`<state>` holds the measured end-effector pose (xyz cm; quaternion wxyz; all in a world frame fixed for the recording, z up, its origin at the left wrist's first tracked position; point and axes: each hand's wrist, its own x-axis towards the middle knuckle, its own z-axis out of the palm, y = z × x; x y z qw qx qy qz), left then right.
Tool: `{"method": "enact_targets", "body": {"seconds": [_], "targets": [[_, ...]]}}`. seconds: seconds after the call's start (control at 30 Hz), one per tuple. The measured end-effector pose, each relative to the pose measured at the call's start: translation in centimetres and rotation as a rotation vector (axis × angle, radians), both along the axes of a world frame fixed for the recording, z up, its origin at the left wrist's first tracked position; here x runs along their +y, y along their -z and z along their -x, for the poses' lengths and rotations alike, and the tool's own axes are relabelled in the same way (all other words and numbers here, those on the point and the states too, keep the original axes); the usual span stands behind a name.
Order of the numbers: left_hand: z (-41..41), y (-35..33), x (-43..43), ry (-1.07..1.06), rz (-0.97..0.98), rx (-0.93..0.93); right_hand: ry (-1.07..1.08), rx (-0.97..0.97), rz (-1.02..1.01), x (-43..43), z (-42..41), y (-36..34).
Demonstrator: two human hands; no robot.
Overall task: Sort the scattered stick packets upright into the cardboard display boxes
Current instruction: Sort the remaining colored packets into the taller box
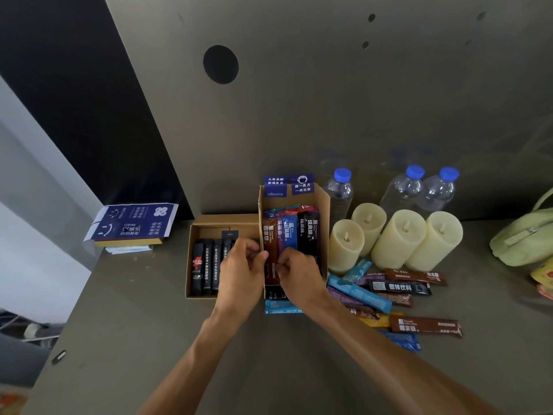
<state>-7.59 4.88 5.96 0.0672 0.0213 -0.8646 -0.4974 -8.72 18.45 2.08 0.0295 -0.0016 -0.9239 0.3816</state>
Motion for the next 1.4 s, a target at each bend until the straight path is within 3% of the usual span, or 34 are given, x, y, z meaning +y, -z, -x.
{"method": "enact_targets", "body": {"seconds": [0.33,0.5,0.6,0.7,0.87,1.0,1.13,1.2,1.4], "targets": [[-3.7,1.4,0.9,-0.008,0.004,0.067,-0.077,0.068,0.096,4.0,-5.7,-0.4],[-5.2,2.5,5.0,0.224,0.12,0.159,0.054,0.048,0.06,9.2,-8.5,0.0],[-4.9,3.2,8.5,0.402,0.247,0.155,0.119,0.031,0.003,12.2,-9.0,0.7],[-4.6,3.9,11.6,0.56,0.463,0.01,0.181,-0.008,-0.041,14.7,-9.5,1.0],[-4.1,4.6,14.1,0.638,0.74,-0.158,0.263,-0.018,-0.049,17.1,-10.4,1.5],[-4.3,4.4,14.1,0.655,0.675,-0.098,0.373,-0.178,0.175,18.1,-10.3,1.1],[-6.1,3.6,12.9,0.768,0.617,0.029,0.554,-0.454,0.912,18.9,-7.9,0.6],[-6.7,3.5,11.9,0.819,0.632,0.091,0.563,-0.465,1.179,19.7,-7.1,0.2],[-6.8,3.6,9.6,0.833,0.678,0.228,0.413,-0.458,1.124,20.6,-6.7,-0.9]]}}
